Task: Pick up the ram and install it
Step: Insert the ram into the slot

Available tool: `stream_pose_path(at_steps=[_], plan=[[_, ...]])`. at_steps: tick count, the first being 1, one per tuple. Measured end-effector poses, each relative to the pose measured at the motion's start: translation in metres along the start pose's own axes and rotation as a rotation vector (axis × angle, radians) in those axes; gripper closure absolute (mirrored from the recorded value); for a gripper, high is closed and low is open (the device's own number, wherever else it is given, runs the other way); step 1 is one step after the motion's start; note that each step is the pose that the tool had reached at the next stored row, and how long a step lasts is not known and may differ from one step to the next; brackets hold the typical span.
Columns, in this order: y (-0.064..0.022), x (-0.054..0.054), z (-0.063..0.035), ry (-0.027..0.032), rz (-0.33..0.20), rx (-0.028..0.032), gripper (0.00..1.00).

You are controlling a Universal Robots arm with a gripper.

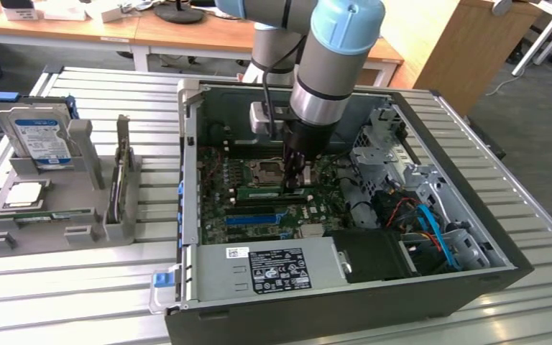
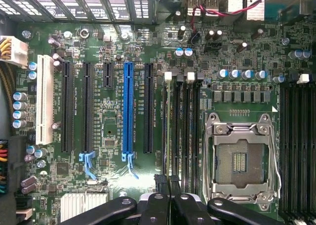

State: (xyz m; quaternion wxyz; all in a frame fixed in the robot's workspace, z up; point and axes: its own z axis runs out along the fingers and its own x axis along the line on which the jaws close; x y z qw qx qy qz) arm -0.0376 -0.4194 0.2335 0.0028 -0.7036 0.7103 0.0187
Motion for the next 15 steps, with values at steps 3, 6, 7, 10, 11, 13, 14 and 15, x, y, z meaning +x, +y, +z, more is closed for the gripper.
stream_pose_path(at_steps=[3,6,7,10,11,13,14,15], plan=[[0.0000,0.0000,0.0002,0.0000,0.000,0.0000,0.88],[-0.0004,0.0000,0.0002,0.0000,0.000,-0.0008,0.88],[-0.0005,0.0000,0.0002,0.0000,0.000,-0.0015,0.88],[-0.0007,0.0000,0.0002,0.0000,0.000,-0.0031,0.88],[-0.0007,0.0000,0.0002,0.0000,0.000,-0.0032,0.88],[-0.0007,0.0000,0.0002,0.0000,0.000,-0.0032,0.88],[-0.0005,0.0000,0.0002,0.0000,0.000,-0.0032,0.88],[-0.0003,0.0000,0.0002,0.0000,0.000,-0.0032,0.88]])
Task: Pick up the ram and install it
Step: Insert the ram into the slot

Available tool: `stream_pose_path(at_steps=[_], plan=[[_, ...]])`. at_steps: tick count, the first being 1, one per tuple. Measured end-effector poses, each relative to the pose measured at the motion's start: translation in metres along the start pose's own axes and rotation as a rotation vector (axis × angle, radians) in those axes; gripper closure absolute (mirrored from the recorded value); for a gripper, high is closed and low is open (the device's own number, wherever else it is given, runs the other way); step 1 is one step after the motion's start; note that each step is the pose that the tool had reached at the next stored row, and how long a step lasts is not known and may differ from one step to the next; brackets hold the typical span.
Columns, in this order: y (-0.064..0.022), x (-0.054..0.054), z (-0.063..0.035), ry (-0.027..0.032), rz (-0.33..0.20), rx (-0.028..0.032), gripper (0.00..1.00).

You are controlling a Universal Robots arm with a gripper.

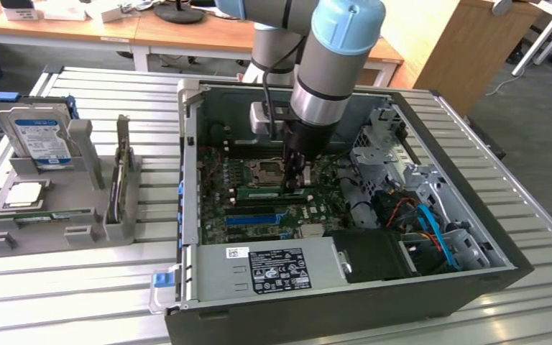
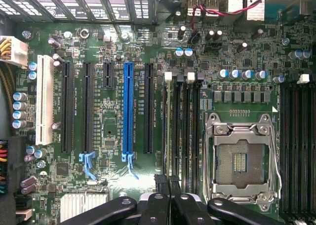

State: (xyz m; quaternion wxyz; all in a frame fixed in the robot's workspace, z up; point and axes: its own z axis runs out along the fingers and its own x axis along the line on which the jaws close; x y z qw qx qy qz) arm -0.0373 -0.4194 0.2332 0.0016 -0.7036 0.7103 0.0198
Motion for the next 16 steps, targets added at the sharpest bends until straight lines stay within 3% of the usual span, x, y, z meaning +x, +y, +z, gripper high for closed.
stream_pose_path(at_steps=[16], plan=[[0.0006,-0.0004,0.0008,-0.0001,0.004,0.0001,0.88]])
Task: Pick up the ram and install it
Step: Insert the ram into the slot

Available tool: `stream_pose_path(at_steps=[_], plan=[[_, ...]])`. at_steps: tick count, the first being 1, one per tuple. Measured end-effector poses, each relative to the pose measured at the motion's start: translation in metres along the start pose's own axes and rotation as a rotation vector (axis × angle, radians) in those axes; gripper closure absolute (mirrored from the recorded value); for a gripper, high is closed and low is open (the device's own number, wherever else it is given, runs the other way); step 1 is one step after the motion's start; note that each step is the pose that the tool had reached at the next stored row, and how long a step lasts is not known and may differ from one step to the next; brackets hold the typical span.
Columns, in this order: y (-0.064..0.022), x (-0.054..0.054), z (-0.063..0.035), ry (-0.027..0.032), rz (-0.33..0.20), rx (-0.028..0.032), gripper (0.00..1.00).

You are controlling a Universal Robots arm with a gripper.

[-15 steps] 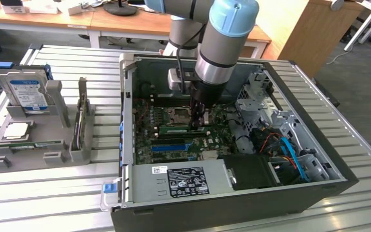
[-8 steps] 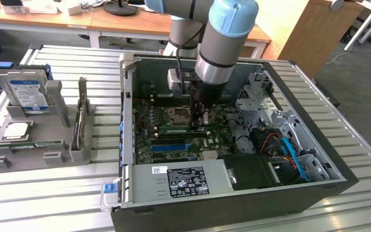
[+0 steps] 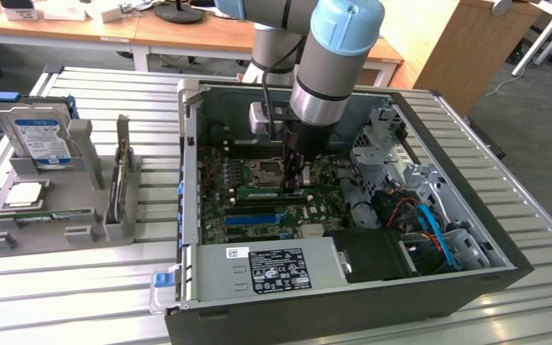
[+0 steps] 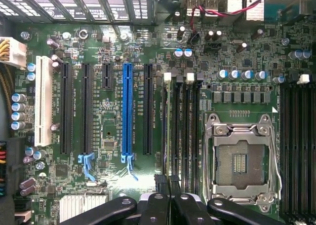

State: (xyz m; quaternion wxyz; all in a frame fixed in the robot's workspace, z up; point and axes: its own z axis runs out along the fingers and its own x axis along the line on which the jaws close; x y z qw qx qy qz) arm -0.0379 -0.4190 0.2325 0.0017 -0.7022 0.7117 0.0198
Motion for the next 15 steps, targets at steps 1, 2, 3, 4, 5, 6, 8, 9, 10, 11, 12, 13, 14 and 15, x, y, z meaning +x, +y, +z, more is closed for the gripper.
stream_pose_path(at_steps=[1,2,3,4,5,6,8,9,10,11,12,13,14,15], plan=[[0.0000,0.0000,0.0000,0.0000,0.001,0.0000,0.88],[0.0000,0.0000,0.0000,0.0000,0.002,0.0000,0.88],[0.0000,-0.0001,0.0001,-0.0001,0.005,0.0001,0.88],[0.0000,-0.0001,0.0002,-0.0002,0.008,0.0002,0.88],[0.0000,-0.0002,0.0002,-0.0002,0.010,0.0003,0.88],[0.0000,-0.0003,0.0003,-0.0004,0.012,0.0004,0.88],[0.0000,-0.0004,0.0004,-0.0005,0.012,0.0005,0.88],[0.0000,-0.0004,0.0003,-0.0005,0.012,0.0004,0.88],[0.0000,-0.0004,0.0003,-0.0003,0.012,0.0004,0.88],[0.0000,-0.0004,0.0003,-0.0003,0.012,0.0004,0.88],[0.0000,-0.0004,0.0003,-0.0003,0.011,0.0004,0.88],[0.0000,-0.0004,0.0003,-0.0003,0.011,0.0004,0.88],[0.0000,-0.0004,0.0003,-0.0002,0.009,0.0003,0.88],[0.0000,-0.0004,0.0003,-0.0002,0.008,0.0002,0.88]])
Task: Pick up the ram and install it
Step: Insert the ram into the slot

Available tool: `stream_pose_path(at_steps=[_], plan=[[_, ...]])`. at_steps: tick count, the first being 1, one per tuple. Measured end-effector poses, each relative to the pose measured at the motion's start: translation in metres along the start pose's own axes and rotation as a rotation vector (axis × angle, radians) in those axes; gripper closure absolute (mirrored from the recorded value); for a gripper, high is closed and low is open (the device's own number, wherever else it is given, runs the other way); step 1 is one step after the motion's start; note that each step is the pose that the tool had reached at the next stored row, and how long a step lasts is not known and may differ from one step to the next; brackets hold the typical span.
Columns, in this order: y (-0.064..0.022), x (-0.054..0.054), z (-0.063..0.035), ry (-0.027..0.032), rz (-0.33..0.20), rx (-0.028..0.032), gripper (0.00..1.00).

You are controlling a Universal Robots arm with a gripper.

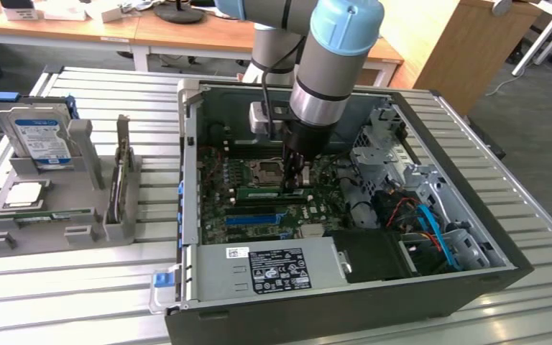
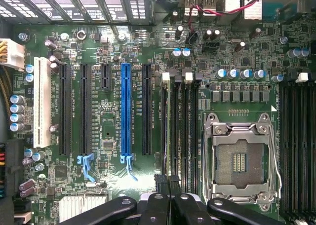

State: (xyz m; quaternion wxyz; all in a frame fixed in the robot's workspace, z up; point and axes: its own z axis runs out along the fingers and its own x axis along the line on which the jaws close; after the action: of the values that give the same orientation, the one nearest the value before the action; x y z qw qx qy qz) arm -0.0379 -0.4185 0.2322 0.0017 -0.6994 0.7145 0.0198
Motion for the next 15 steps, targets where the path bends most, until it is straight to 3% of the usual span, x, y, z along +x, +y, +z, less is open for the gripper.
stream_pose_path(at_steps=[15], plan=[[0.0000,-0.0001,0.0008,0.0003,-0.013,-0.0004,0.88]])
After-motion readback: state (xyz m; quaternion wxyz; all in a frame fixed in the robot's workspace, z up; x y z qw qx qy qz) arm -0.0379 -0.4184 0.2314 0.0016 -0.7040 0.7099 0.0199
